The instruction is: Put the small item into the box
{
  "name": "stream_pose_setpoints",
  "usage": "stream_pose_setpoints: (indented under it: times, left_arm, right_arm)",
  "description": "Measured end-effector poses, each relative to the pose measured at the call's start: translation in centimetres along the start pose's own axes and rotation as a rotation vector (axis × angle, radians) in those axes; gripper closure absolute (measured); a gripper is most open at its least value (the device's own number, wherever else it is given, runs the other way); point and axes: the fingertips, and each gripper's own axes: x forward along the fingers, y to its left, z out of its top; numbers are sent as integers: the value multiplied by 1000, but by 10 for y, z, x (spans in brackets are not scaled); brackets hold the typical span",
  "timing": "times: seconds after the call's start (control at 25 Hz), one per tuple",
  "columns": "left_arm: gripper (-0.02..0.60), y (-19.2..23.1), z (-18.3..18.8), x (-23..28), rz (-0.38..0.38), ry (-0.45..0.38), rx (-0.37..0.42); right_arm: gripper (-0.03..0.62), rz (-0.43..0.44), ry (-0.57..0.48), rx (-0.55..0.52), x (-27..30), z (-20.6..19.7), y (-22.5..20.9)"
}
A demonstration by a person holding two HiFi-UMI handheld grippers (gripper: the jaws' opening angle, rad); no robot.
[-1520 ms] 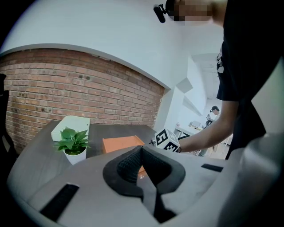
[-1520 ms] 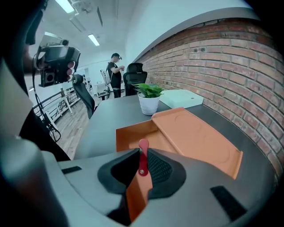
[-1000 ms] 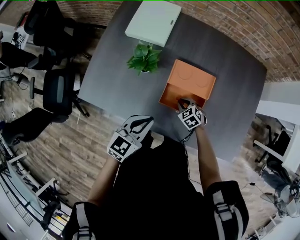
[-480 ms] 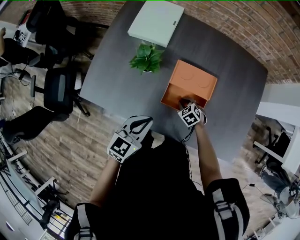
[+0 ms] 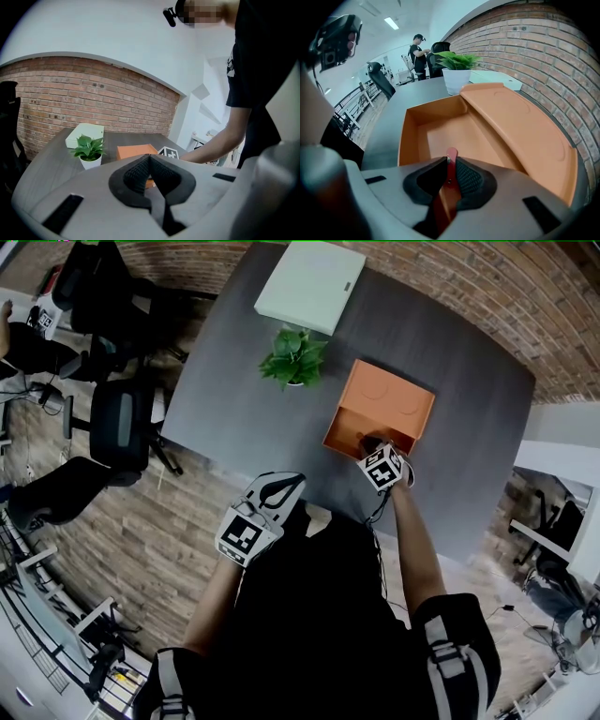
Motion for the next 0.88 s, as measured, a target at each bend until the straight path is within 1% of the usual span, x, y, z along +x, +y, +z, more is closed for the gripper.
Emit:
stream_pose_setpoints:
  times: [0.2, 0.32, 0.36, 0.6, 0.88]
  left_arm:
    - [558, -4, 1, 2, -14, -1, 8]
    - [558, -5, 4, 1, -20, -9, 9]
    - [558, -5, 5, 1, -21, -12, 11]
    - [558, -2, 7, -3, -33, -27, 13]
    - [558, -5, 10, 2, -77, -36, 24]
  right_arm:
    - [520, -16, -8, -2, 0, 1, 0]
    - [463, -30, -36, 11, -2, 5, -1]
    - [454, -32, -39, 17, -3, 6, -2]
    - [448, -52, -39, 22, -12, 9, 2]
    - [448, -102, -90, 67, -40, 13, 1]
